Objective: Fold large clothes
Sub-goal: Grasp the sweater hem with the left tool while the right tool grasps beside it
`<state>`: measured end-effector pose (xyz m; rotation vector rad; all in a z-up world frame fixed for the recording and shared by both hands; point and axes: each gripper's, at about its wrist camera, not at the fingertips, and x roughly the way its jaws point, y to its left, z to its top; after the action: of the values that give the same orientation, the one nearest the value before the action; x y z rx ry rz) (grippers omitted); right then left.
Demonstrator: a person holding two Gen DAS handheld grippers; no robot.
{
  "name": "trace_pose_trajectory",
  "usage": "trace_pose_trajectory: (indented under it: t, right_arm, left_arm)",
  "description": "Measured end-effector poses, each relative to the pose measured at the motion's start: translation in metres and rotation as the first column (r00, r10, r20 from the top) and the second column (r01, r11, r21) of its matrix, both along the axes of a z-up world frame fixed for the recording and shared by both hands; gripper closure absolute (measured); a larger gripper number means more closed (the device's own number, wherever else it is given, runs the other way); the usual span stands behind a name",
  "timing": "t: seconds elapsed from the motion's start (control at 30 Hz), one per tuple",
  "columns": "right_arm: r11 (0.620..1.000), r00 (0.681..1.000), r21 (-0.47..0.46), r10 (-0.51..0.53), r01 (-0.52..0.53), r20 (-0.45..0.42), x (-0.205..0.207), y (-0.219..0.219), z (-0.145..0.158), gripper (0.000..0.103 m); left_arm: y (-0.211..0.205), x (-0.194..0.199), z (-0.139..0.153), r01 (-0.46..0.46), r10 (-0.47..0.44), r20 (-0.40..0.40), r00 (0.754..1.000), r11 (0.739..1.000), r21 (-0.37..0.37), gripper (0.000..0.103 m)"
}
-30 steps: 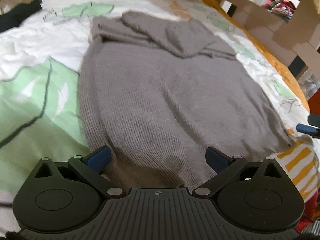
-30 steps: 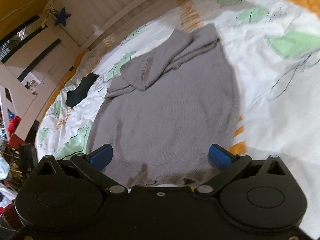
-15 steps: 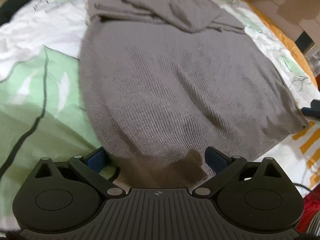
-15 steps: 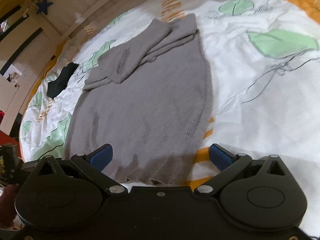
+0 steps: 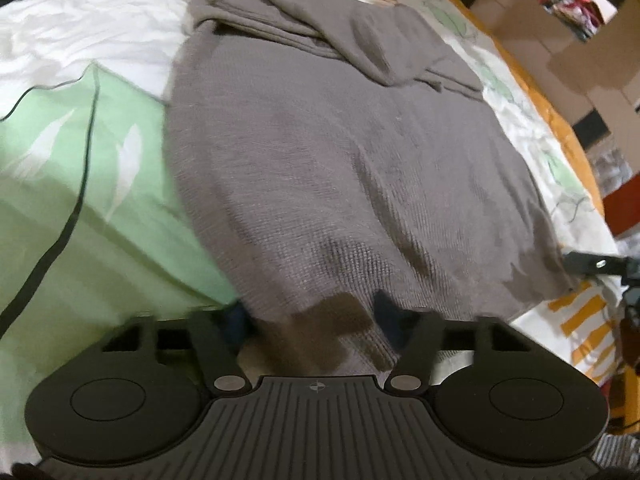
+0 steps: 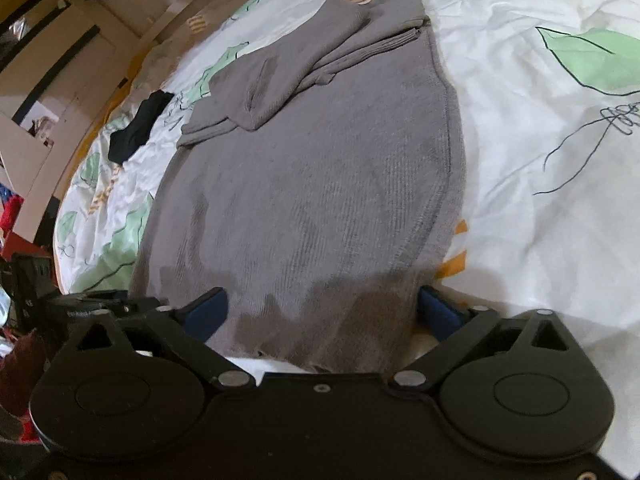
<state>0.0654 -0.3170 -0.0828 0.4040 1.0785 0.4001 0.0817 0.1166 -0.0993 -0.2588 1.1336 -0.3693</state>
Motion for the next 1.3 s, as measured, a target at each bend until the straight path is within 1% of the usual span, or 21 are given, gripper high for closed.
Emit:
trace_pose_trajectory:
  t: [0.03,0.07,0.1,0.13,0.17,0.23,0.27,0.37,0.47,0.53,0.6,0.63,0.7,0.73,0.8,0.87,0.93,0.97,1.03,1.13,1.3]
  right_arm:
    - [1.0,1.0,-0.02,-0.004,0.004,-0.002,-0.001,-0.001,0.001,0.026]
    - [0.999,1.0,-0.038,-0.01,0.01,-0.004,0.0,-0.003,0.001,0.039]
    - [0.998,1.0,-0.059,-0.014,0.014,-0.007,0.0,-0.004,0.0,0.047]
    - [0.997,1.0,-0.076,-0.022,0.021,-0.013,0.0,-0.006,-0.001,0.073]
    - [0.997,0.999,-0.076,-0.032,0.03,-0.022,0.0,-0.009,-0.004,0.085]
    - [0.998,0.998,-0.021,-0.055,0.055,-0.012,-0.002,-0.015,-0.005,0.086]
    - [0.998,0.998,0.007,-0.066,0.066,-0.005,-0.003,-0.018,-0.004,0.086]
    - [0.984,0.992,0.138,-0.123,0.116,0.041,-0.004,-0.032,0.006,0.086]
    - [0.958,0.976,0.249,-0.179,0.144,0.123,0.002,-0.045,0.023,0.086]
    - [0.943,0.962,0.298,-0.206,0.147,0.177,0.011,-0.05,0.034,0.086]
    - [0.928,0.949,0.342,-0.231,0.148,0.214,0.025,-0.053,0.044,0.086]
    - [0.921,0.943,0.359,-0.243,0.151,0.228,0.033,-0.055,0.049,0.086]
    - [0.911,0.928,0.383,-0.266,0.154,0.26,0.049,-0.057,0.058,0.086]
    - [0.908,0.921,0.388,-0.275,0.156,0.275,0.058,-0.057,0.062,0.086]
    - [0.906,0.908,0.389,-0.293,0.164,0.3,0.078,-0.056,0.068,0.086]
    - [0.904,0.898,0.394,-0.306,0.168,0.318,0.098,-0.055,0.072,0.086]
    - [0.906,0.889,0.383,-0.316,0.178,0.333,0.119,-0.054,0.075,0.086]
    - [0.908,0.885,0.377,-0.318,0.182,0.339,0.128,-0.053,0.075,0.086]
    - [0.911,0.882,0.365,-0.321,0.189,0.345,0.15,-0.049,0.073,0.086]
    - [0.919,0.889,0.338,-0.319,0.205,0.329,0.181,-0.042,0.065,0.086]
    - [0.924,0.906,0.292,-0.327,0.247,0.27,0.225,-0.033,0.035,0.086]
  left_arm:
    - [0.003,-0.002,-0.001,-0.011,0.011,-0.008,1.0,1.0,-0.013,0.072]
    - [0.006,-0.003,-0.002,-0.017,0.016,-0.018,1.0,0.999,-0.031,0.091]
    - [0.008,-0.004,-0.003,-0.019,0.017,-0.024,1.0,0.998,-0.06,0.096]
    - [0.009,-0.005,-0.003,-0.021,0.02,-0.014,1.0,0.997,-0.077,0.096]
    - [0.009,-0.006,0.0,-0.022,0.023,0.003,1.0,0.996,-0.081,0.096]
    - [0.01,-0.009,0.005,-0.038,0.043,0.042,0.998,0.993,-0.111,0.097]
    - [0.013,-0.011,0.009,-0.061,0.071,0.063,0.995,0.987,-0.147,0.097]
    - [0.022,-0.01,0.021,-0.128,0.159,0.111,0.981,0.96,-0.25,0.097]
    - [0.03,-0.004,0.042,-0.154,0.225,0.206,0.952,0.938,-0.311,0.097]
    - [0.036,0.006,0.058,-0.17,0.272,0.265,0.925,0.92,-0.352,0.097]
    - [0.042,0.018,0.069,-0.18,0.311,0.298,0.903,0.901,-0.395,0.097]
    - [0.045,0.028,0.075,-0.189,0.336,0.312,0.889,0.888,-0.419,0.097]
    - [0.046,0.046,0.084,-0.192,0.364,0.339,0.867,0.873,-0.448,0.097]
    - [0.046,0.058,0.089,-0.19,0.375,0.363,0.853,0.871,-0.453,0.097]
    - [0.046,0.073,0.097,-0.189,0.385,0.397,0.833,0.873,-0.45,0.097]
    - [0.046,0.093,0.1,-0.19,0.398,0.415,0.818,0.868,-0.458,0.097]
    - [0.045,0.113,0.1,-0.199,0.407,0.434,0.804,0.871,-0.449,0.097]
    - [0.044,0.123,0.098,-0.207,0.413,0.435,0.8,0.871,-0.445,0.097]
    - [0.047,0.141,0.09,-0.228,0.428,0.42,0.8,0.866,-0.446,0.097]
    - [0.049,0.169,0.072,-0.284,0.459,0.372,0.807,0.854,-0.437,0.097]
    - [0.051,0.207,0.039,-0.338,0.452,0.299,0.84,0.868,-0.364,0.096]
